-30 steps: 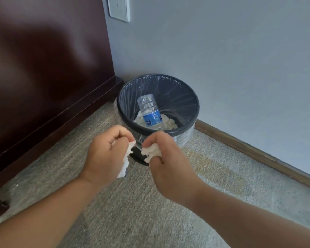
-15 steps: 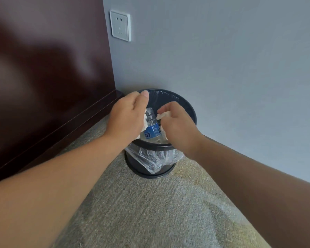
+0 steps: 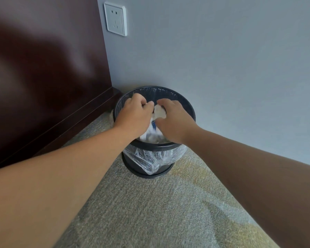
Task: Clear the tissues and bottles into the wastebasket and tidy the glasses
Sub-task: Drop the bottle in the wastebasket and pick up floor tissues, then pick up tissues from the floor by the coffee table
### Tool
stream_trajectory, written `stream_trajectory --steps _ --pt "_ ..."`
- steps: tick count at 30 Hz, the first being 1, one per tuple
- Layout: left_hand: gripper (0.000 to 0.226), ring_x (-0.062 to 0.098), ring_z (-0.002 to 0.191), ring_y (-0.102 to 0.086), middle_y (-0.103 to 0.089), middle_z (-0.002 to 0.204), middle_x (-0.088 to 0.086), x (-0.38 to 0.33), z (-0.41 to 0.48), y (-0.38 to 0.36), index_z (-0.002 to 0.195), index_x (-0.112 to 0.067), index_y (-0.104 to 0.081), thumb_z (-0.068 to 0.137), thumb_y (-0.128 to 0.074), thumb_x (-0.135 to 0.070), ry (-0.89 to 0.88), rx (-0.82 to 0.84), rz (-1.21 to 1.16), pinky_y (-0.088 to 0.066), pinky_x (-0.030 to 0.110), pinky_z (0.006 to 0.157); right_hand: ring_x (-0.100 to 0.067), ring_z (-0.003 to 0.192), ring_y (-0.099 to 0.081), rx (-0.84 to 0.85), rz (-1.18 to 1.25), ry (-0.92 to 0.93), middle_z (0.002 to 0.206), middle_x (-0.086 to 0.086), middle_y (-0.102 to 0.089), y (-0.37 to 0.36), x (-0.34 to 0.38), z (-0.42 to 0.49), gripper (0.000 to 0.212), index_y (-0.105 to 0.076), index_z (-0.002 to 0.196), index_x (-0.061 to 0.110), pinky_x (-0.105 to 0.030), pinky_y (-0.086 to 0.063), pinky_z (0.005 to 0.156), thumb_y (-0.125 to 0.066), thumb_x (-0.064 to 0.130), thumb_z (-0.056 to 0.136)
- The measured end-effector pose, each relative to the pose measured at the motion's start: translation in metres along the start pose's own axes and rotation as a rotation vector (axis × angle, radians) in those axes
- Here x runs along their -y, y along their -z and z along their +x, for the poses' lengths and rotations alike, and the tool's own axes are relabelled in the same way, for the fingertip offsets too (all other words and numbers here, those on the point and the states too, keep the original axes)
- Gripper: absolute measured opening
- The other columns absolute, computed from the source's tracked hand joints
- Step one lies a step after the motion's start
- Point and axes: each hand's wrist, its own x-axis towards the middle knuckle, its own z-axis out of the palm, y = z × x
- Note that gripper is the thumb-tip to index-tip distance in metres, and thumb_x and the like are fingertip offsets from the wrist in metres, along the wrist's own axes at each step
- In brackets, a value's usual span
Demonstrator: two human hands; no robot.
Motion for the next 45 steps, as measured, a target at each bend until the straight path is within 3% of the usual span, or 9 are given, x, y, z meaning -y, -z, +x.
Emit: stream_trajectory --steps 3,8,13,19,33,41,45 --pt "0.026 0.021 0.104 -0.053 -0.055 0.114 0.001 0.007 -0.007 0.0 0.108 -0.022 -0.055 0.095 -0.044 -0.041 -0.05 0.019 0.066 -0.044 0.038 0.088 -0.025 0.125 -0.047 -0.006 -0.024 0.01 0.146 -0.005 -0.037 -0.004 -0.004 -0.006 0.058 -0.036 0.146 0.022 -0.036 -0.04 0.101 -0.053 0.024 0.09" --pt "0.03 0.015 0.109 -0.051 -0.052 0.119 -0.004 0.006 -0.023 0.013 0.122 -0.027 -0.052 0.096 -0.044 -0.041 -0.138 0.072 0.162 -0.039 0.031 0.085 -0.018 0.126 -0.046 -0.05 -0.014 0.068 0.144 0.0 -0.041 0.002 0.0 -0.017 0.055 -0.04 0.143 0.021 -0.026 -0.036 0.095 -0.054 0.033 0.092" --pt "0.045 0.016 0.13 -0.04 -0.044 0.139 -0.001 -0.028 -0.045 0.058 0.139 -0.023 -0.041 0.097 -0.046 -0.037 -0.18 0.127 0.269 -0.036 0.033 0.102 -0.015 0.132 -0.042 0.016 -0.033 0.078 0.149 0.003 -0.037 0.04 0.031 -0.038 0.059 -0.036 0.147 0.022 -0.026 -0.034 0.099 -0.051 0.042 0.094" --pt "0.052 0.02 0.135 -0.036 -0.04 0.144 0.003 -0.13 -0.074 0.158 0.146 -0.019 -0.031 0.098 -0.041 -0.037 -0.09 0.106 0.281 -0.032 0.039 0.11 -0.018 0.128 -0.046 0.052 -0.101 0.078 0.147 0.002 -0.04 0.157 0.116 -0.071 0.057 -0.036 0.146 0.023 -0.035 -0.042 0.102 -0.048 0.042 0.094" --pt "0.052 0.019 0.135 -0.036 -0.04 0.146 0.0 -0.452 -0.19 0.479 0.146 -0.02 -0.032 0.098 -0.039 -0.04 -0.033 -0.138 0.437 -0.031 0.039 0.111 -0.018 0.131 -0.044 0.072 -0.168 0.41 0.148 0.002 -0.038 0.495 0.402 -0.173 0.054 -0.037 0.146 0.024 -0.033 -0.038 0.105 -0.047 0.042 0.096" --pt "0.052 0.022 0.135 -0.036 -0.04 0.145 0.003 -0.543 -0.28 0.595 0.145 -0.019 -0.033 0.098 -0.039 -0.041 0.029 -0.311 0.491 -0.033 0.045 0.109 -0.018 0.131 -0.043 0.07 -0.12 0.627 0.148 0.003 -0.038 0.569 0.519 -0.25 0.054 -0.039 0.145 0.025 -0.036 -0.039 0.106 -0.048 0.04 0.093" --pt "0.053 0.021 0.132 -0.04 -0.041 0.144 0.003 -0.56 -0.334 0.633 0.145 -0.02 -0.032 0.098 -0.037 -0.043 0.034 -0.387 0.516 -0.037 0.04 0.107 -0.017 0.124 -0.05 0.04 -0.104 0.706 0.144 0.003 -0.042 0.582 0.557 -0.299 0.053 -0.041 0.143 0.026 -0.032 -0.04 0.1 -0.049 0.043 0.094"
